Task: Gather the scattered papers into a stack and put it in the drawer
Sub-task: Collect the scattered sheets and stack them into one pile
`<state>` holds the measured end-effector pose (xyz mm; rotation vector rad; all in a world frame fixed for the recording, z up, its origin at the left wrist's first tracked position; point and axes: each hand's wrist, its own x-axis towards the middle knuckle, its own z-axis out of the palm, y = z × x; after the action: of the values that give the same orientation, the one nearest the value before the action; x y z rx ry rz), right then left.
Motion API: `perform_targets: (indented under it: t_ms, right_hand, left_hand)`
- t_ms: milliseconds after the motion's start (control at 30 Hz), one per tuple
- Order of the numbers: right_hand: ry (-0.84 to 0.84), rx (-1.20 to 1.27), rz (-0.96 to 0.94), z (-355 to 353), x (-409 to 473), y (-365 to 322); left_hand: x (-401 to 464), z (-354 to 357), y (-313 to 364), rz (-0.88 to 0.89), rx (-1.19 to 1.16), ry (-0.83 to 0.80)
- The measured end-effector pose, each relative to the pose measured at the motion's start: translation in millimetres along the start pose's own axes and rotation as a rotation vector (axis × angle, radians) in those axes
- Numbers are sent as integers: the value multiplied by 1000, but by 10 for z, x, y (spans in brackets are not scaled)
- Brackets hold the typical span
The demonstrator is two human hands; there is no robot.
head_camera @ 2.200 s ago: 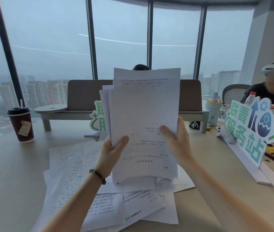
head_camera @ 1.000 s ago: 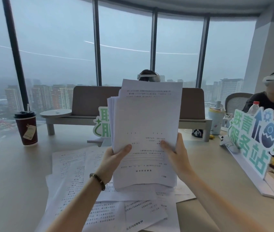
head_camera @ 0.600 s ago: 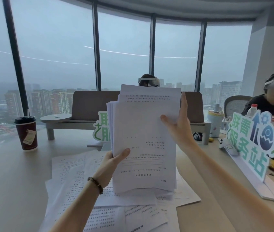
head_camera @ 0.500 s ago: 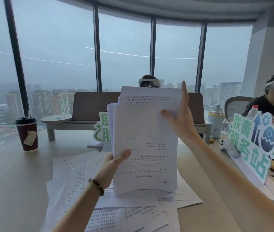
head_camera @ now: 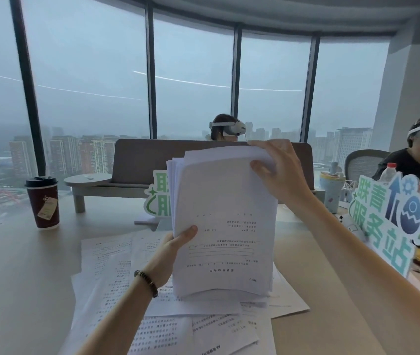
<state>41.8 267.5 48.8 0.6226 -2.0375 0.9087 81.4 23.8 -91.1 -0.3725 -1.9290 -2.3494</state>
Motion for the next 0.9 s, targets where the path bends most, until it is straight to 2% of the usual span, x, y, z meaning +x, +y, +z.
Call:
perform_targets:
  t_ms: [167,300,467,533,600,700,767,900]
  right_hand:
    - [-60,-85,-114,20,3,22]
    - [-44,-131,-172,50,0,70]
    - [-13,-112,-218,91,-36,95]
    - [52,15,-110,106,-72,91]
    - [126,288,115,147,-152,93]
    - [74,734,449,315,-446,205]
    - [-5,801,584,475,-703,303]
    - [-48,815,673,739,-1101,470]
  left_hand:
    - [-16,3,27,-30,-35,-10]
    - [-18,14,51,-61,-76,-10]
    - [31,5,-13,9,-28,30]
    - [41,13,-53,35,9,42]
    - [43,25,-83,50,37,73]
    - [63,13,-136,50,65,118]
    - [78,-6,-180,57,106,134]
    - [77,-30,-265,47,197,154]
